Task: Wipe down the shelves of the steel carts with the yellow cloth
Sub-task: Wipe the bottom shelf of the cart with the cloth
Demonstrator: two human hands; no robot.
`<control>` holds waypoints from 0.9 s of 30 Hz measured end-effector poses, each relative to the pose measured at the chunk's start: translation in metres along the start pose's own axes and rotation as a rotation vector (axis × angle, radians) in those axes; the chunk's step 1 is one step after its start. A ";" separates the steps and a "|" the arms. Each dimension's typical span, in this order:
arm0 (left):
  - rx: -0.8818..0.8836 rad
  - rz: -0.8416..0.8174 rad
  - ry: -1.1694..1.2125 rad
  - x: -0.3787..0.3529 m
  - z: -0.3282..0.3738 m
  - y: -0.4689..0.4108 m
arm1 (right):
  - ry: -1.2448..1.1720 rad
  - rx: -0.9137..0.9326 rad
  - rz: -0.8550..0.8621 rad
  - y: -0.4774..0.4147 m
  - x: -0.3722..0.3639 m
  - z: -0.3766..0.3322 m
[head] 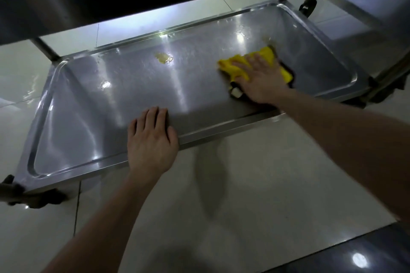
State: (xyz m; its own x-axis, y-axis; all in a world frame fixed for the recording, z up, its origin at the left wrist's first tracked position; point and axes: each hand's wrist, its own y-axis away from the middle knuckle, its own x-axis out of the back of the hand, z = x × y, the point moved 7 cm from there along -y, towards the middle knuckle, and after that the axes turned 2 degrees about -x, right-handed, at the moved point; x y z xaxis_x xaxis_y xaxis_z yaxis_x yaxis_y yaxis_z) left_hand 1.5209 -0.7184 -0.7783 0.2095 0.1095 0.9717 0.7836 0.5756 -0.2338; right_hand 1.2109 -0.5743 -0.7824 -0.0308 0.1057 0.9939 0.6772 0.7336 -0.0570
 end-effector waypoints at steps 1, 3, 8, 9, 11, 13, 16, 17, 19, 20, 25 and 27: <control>0.002 -0.001 0.001 0.000 0.001 0.000 | -0.032 -0.061 -0.017 0.004 0.001 0.031; 0.014 -0.013 -0.002 0.001 0.002 0.000 | -0.055 -0.093 -0.077 0.011 0.000 0.062; 0.036 -0.084 0.081 0.007 0.002 0.000 | -0.075 -0.122 -0.007 0.015 0.000 0.052; 0.037 -0.069 0.100 0.010 0.007 -0.002 | -0.081 -0.130 -0.002 0.015 0.000 0.050; 0.008 -0.034 0.094 0.011 0.033 -0.013 | -0.090 -0.124 -0.001 0.015 0.000 0.047; -0.015 -0.014 0.096 0.007 0.073 -0.032 | -0.088 -0.121 -0.010 0.013 0.001 0.047; -0.015 -0.016 0.114 -0.003 0.116 -0.057 | -0.070 -0.111 -0.036 0.019 0.003 0.039; -0.011 -0.007 0.111 -0.007 0.120 -0.060 | -0.060 -0.091 -0.035 0.026 0.003 0.032; 0.015 0.031 0.112 -0.010 0.115 -0.060 | -0.045 0.010 -0.032 0.046 0.003 0.012; 0.022 0.049 0.111 -0.010 0.111 -0.059 | -0.048 0.082 -0.033 0.057 0.001 0.004; -0.007 0.030 0.081 -0.010 0.110 -0.054 | -0.064 0.156 -0.085 0.059 0.008 0.063; 0.002 0.009 0.100 -0.006 0.112 -0.053 | -0.058 -0.055 -0.078 0.045 0.016 0.129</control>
State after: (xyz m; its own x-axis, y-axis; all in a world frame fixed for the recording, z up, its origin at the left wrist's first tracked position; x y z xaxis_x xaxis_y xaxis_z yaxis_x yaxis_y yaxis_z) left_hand 1.4130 -0.6588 -0.7682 0.2737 0.0331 0.9612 0.7806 0.5762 -0.2421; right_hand 1.1468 -0.4530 -0.7813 -0.1260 0.0894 0.9880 0.7104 0.7032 0.0270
